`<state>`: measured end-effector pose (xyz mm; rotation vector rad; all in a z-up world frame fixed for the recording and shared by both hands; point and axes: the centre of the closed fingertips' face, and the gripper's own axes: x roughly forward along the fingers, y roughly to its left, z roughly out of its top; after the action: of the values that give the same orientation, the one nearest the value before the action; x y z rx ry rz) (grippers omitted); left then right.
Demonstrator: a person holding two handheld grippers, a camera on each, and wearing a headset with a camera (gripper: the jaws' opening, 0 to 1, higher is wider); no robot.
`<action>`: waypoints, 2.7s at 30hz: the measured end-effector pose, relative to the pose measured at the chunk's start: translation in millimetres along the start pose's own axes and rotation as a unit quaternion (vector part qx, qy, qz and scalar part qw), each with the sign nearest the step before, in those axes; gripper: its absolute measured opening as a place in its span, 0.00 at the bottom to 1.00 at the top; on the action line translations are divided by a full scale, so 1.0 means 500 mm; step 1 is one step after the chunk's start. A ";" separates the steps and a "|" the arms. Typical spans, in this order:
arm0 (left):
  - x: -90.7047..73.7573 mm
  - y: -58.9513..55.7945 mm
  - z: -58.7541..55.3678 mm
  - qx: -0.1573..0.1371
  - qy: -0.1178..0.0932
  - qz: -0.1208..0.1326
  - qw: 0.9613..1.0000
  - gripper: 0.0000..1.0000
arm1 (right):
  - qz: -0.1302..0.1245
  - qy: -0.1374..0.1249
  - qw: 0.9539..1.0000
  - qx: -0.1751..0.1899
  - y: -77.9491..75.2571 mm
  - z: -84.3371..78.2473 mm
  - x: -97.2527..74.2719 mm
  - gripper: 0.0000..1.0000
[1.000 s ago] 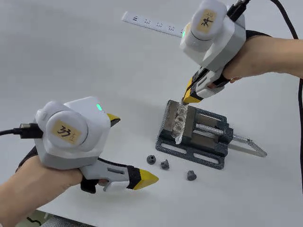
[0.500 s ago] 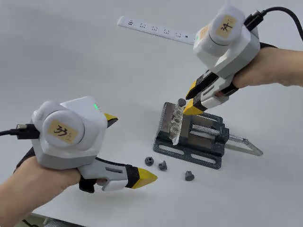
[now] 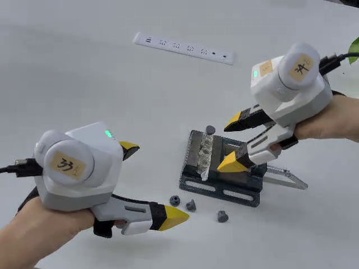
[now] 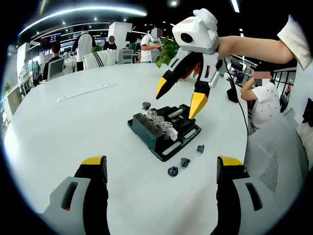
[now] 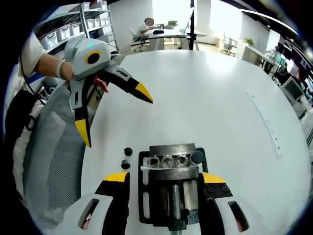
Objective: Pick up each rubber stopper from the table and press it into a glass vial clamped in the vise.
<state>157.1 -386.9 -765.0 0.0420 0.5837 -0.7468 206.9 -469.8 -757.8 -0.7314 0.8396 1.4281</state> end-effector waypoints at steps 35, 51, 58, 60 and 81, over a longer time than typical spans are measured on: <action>-0.044 0.002 0.023 0.015 -0.005 0.016 1.000 0.92 | 0.018 -0.012 0.998 -0.056 0.168 -0.103 0.057 0.25; -0.046 -0.011 0.018 0.012 -0.006 0.016 1.000 0.91 | 0.034 -0.003 0.998 -0.044 0.150 -0.119 0.087 0.07; -0.048 -0.011 0.011 0.010 -0.005 0.015 1.000 0.91 | 0.037 0.000 0.998 -0.044 0.147 -0.122 0.090 0.06; -0.049 -0.012 0.010 0.011 -0.005 0.015 1.000 0.91 | 0.036 0.000 0.999 -0.039 0.147 -0.124 0.091 0.06; -0.023 -0.055 0.032 0.028 -0.025 -0.014 0.999 0.86 | 0.054 -0.186 0.908 0.373 0.133 -0.051 -0.007 0.04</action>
<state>140.1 -404.0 -741.3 0.0678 0.5161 -0.7887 139.5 -491.1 -764.4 0.1703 1.0297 1.1521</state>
